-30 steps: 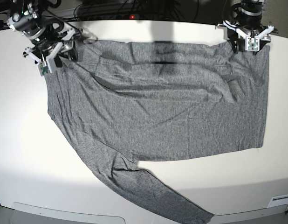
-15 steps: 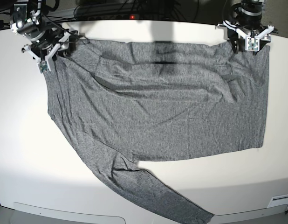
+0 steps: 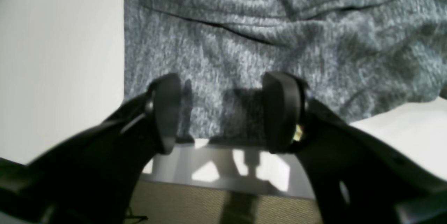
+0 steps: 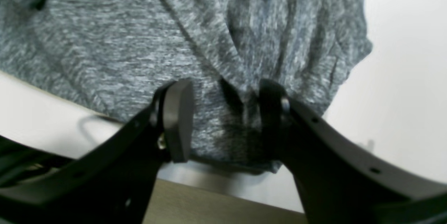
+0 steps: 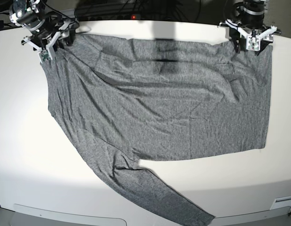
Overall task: Fold the T-shirt properly
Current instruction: 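Hold the shirt edge taut with both grippers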
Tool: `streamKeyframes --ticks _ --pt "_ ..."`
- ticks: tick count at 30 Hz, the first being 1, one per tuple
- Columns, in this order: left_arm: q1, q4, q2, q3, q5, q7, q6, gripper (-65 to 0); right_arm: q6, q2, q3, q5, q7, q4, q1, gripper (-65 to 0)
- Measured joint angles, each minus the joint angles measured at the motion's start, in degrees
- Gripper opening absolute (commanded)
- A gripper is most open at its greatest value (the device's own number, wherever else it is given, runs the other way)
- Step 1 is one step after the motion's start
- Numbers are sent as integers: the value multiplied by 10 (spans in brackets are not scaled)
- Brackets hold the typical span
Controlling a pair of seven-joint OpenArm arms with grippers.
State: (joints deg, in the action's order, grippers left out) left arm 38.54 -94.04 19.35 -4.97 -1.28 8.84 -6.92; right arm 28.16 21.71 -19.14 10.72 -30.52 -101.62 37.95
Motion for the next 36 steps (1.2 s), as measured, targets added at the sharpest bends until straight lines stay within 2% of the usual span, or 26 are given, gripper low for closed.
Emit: streamKeyframes --ticks 6,10,24,36 --pt "4 0 27 -3 -3 -2 11 -285 -1 26 0 -1 -10 0 0 -347" --pt "5 -1 41 -3 -8 -1 15 -285 -1 29 0 -1 -11 0 0 -347" --pt "18 -2 42 -3 -6 -2 9 -285 -3 29 0 3 -44 -13 0 -347" --pt "24 -4 42 -3 -4 -13 9 -285 -8 29 0 1 -69 -92 2 -347"
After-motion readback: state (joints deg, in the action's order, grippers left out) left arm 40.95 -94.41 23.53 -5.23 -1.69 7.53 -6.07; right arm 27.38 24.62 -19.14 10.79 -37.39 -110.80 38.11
